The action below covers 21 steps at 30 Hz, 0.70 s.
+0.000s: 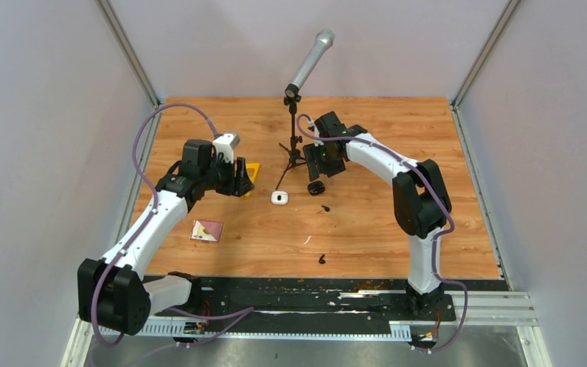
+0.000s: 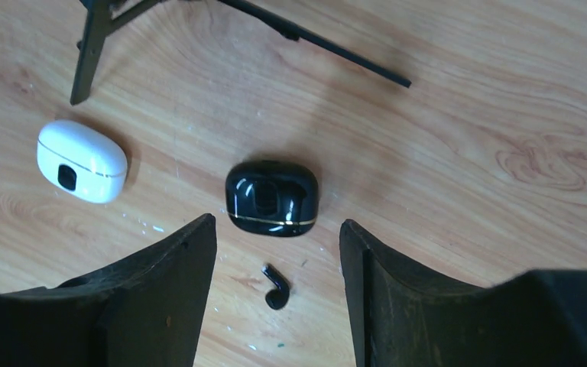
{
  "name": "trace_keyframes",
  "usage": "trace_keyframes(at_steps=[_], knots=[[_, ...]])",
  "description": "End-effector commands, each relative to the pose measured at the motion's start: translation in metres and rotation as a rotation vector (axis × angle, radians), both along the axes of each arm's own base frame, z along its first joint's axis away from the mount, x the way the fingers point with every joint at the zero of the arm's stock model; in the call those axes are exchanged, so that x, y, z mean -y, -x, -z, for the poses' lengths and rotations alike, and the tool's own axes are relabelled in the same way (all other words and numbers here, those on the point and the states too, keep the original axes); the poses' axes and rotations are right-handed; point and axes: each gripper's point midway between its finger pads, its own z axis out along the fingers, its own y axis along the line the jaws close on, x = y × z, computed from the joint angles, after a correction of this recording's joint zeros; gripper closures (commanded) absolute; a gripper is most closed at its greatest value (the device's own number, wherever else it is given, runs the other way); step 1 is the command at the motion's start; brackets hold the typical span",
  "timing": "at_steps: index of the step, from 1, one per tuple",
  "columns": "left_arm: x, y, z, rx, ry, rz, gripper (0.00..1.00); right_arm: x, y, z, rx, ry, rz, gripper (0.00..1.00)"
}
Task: Insert the wireless bluetooth earbuds into the charging case
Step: Pick up the charging case from the center of the board.
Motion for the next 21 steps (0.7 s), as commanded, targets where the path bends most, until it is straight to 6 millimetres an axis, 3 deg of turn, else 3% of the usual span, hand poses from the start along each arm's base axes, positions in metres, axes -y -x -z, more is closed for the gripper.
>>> trace_keyframes(at_steps=[1, 13, 17, 21], knots=[[-0.004, -0.005, -0.008, 0.051, 0.017, -0.023, 0.38, -0.004, -0.013, 0.003, 0.048, 0.076, 0.085, 0.4], [-0.006, -0.003, -0.013, 0.063, 0.052, -0.04, 0.38, -0.006, -0.038, 0.022, 0.155, 0.19, 0.087, 0.37], [-0.006, -0.003, -0.011, 0.056, 0.059, -0.041, 0.38, -0.011, -0.036, 0.029, 0.162, 0.202, 0.048, 0.36], [-0.005, -0.002, -0.01, 0.054, 0.063, -0.036, 0.38, -0.002, -0.027, 0.025, 0.163, 0.223, 0.032, 0.36]])
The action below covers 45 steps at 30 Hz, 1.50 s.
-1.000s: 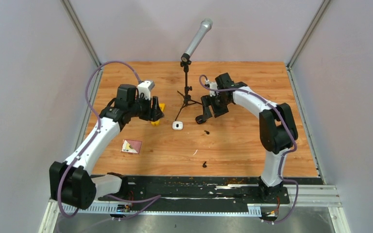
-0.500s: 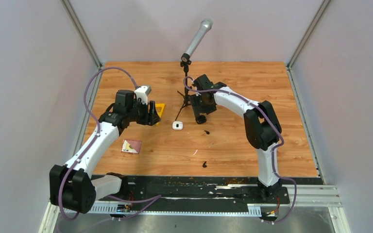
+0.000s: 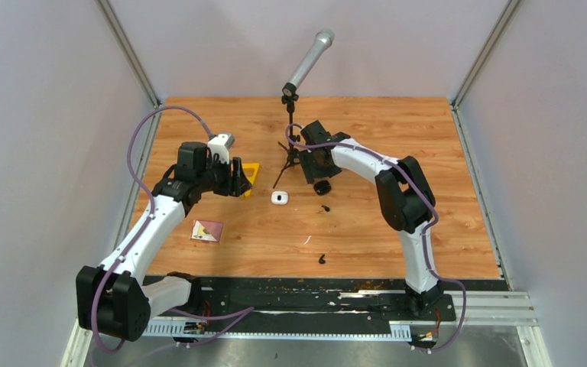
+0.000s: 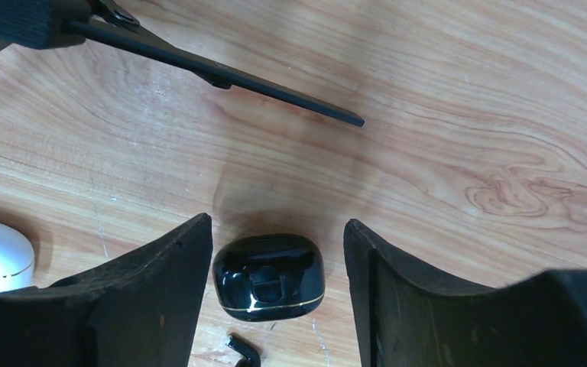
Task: Insert the wireless bluetooth earbuds into the charging case
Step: Pick up the charging case from the center of the board.
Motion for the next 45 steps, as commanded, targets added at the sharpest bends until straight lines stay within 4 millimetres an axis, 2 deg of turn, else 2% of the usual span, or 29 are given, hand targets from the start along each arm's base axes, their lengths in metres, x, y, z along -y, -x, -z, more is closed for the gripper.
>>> trace_keyframes(at_steps=[1, 10, 15, 19, 22, 27, 30, 36, 42, 45], knots=[[0.003, -0.003, -0.011, 0.041, 0.034, 0.004, 0.38, 0.002, -0.004, -0.015, 0.068, 0.015, -0.025, 0.36], [0.007, -0.007, -0.009, 0.041, 0.05, 0.01, 0.39, 0.043, 0.026, -0.03, 0.054, 0.033, -0.012, 0.35], [0.009, -0.01, -0.007, 0.039, 0.058, 0.014, 0.39, 0.054, 0.031, -0.035, 0.071, 0.022, -0.041, 0.35], [0.011, -0.012, -0.006, 0.034, 0.068, 0.021, 0.39, 0.03, 0.036, -0.029, 0.033, -0.101, -0.196, 0.34], [0.013, -0.012, -0.008, 0.035, 0.074, 0.027, 0.39, 0.017, 0.035, -0.034, 0.031, -0.15, -0.338, 0.28], [0.013, -0.011, -0.009, 0.04, 0.077, 0.031, 0.38, 0.019, 0.022, -0.044, 0.062, -0.157, -0.352, 0.23], [0.013, -0.012, -0.009, 0.04, 0.078, 0.032, 0.38, 0.02, 0.022, -0.035, 0.047, -0.146, -0.35, 0.23], [0.013, -0.012, -0.011, 0.047, 0.078, 0.031, 0.38, 0.02, 0.017, -0.013, 0.026, -0.122, -0.399, 0.3], [0.011, -0.011, -0.012, 0.057, 0.076, 0.026, 0.38, 0.02, 0.007, -0.008, 0.025, -0.103, -0.387, 0.36], [0.01, -0.011, -0.012, 0.055, 0.078, 0.022, 0.38, 0.021, 0.009, -0.004, 0.017, -0.098, -0.392, 0.41]])
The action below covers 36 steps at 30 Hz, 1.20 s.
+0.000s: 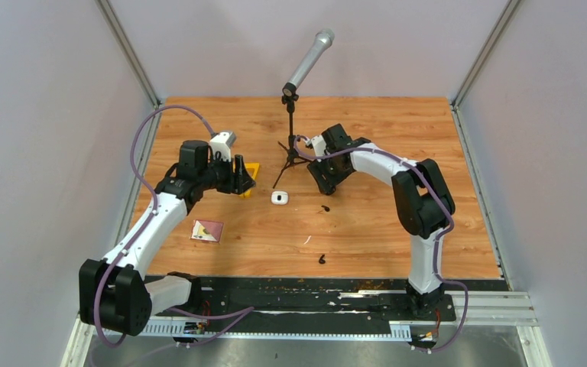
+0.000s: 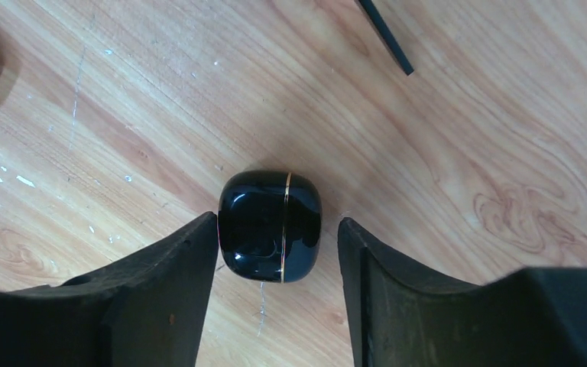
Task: Insert the wireless bluetooth earbuds into the charging case
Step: Pick up the charging case from the center of the board.
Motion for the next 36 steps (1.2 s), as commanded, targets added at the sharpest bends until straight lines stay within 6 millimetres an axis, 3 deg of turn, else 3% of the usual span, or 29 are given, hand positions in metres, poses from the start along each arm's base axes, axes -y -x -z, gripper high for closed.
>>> trace_keyframes(at_steps=[1, 5, 11, 15, 18, 21, 23, 26, 29, 33, 36], knots=[[-0.001, -0.004, -0.012, 0.051, 0.024, -0.006, 0.38, -0.006, -0.016, -0.007, 0.05, -0.019, -0.017, 0.43], [-0.001, -0.005, -0.012, 0.05, 0.026, -0.007, 0.38, -0.003, -0.012, -0.002, 0.041, -0.011, -0.028, 0.5], [0.0, -0.005, -0.01, 0.049, 0.028, -0.002, 0.38, 0.0, -0.004, 0.001, 0.019, -0.006, -0.03, 0.44], [-0.001, -0.004, -0.011, 0.06, 0.027, -0.005, 0.38, 0.003, 0.002, 0.007, -0.001, -0.001, -0.038, 0.47], [-0.002, -0.003, -0.011, 0.061, 0.026, -0.007, 0.38, 0.004, 0.002, 0.009, -0.002, -0.003, -0.057, 0.55], [-0.001, -0.003, -0.01, 0.061, 0.029, -0.005, 0.38, 0.002, 0.0, 0.009, 0.004, -0.01, -0.082, 0.75], [-0.001, -0.003, -0.011, 0.061, 0.032, 0.0, 0.38, 0.0, -0.003, 0.004, 0.018, -0.027, -0.111, 0.82], [0.002, -0.001, -0.012, 0.067, 0.04, 0.022, 0.39, -0.007, -0.003, -0.015, 0.07, -0.064, -0.2, 0.89], [0.018, 0.007, -0.034, 0.166, 0.113, 0.129, 0.4, -0.005, 0.005, -0.042, 0.132, -0.06, -0.302, 1.0], [0.025, 0.009, -0.049, 0.227, 0.171, 0.153, 0.41, 0.006, 0.027, -0.095, 0.243, -0.08, -0.381, 1.0], [0.041, 0.013, -0.068, 0.273, 0.231, 0.242, 0.42, 0.009, 0.051, -0.135, 0.329, -0.133, -0.443, 1.0]])
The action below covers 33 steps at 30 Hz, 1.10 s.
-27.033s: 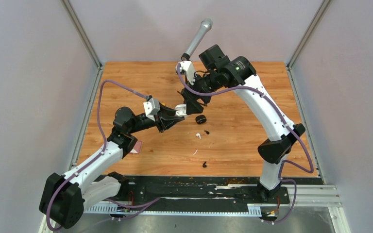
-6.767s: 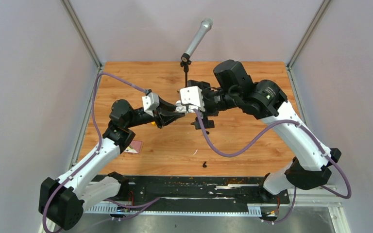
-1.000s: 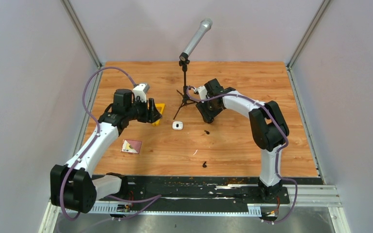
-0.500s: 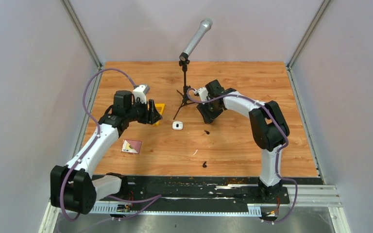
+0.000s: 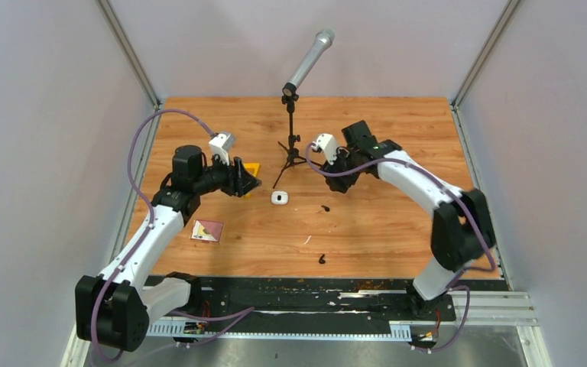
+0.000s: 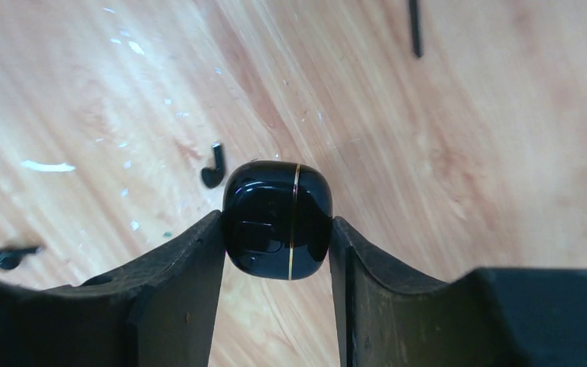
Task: Insert the wireless bluetooth earbuds into the charging case
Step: Pick up the charging case from the center of the board, then pass from the right arm to the left
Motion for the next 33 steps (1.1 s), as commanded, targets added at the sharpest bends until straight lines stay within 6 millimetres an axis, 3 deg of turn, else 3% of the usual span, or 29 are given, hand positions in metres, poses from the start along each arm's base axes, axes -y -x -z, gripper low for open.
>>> trace_keyframes(at_steps=[1, 7, 10, 14, 17, 22, 33], knots=[[0.033, 0.003, -0.052, 0.18, 0.107, 0.172, 0.42, -0.003, 0.028, -0.089, 0.214, -0.138, -0.169, 1.0], [0.083, 0.022, -0.091, 0.341, 0.093, 0.41, 0.45, -0.016, 0.059, -0.172, 0.583, -0.23, -0.303, 1.0], [0.101, 0.024, -0.119, 0.409, 0.136, 0.446, 0.46, -0.026, 0.062, -0.209, 0.785, -0.198, -0.329, 1.0], [0.122, 0.026, -0.144, 0.484, 0.169, 0.488, 0.45, -0.038, 0.053, -0.242, 0.9, -0.176, -0.304, 1.0], [0.133, 0.024, -0.16, 0.508, 0.174, 0.516, 0.44, -0.047, 0.047, -0.257, 0.951, -0.151, -0.306, 1.0], [0.143, 0.021, -0.161, 0.486, 0.144, 0.534, 0.45, -0.056, 0.051, -0.28, 1.079, -0.145, -0.35, 1.0], [0.153, 0.019, -0.161, 0.484, 0.172, 0.565, 0.53, -0.071, 0.066, -0.284, 1.198, -0.151, -0.441, 1.0]])
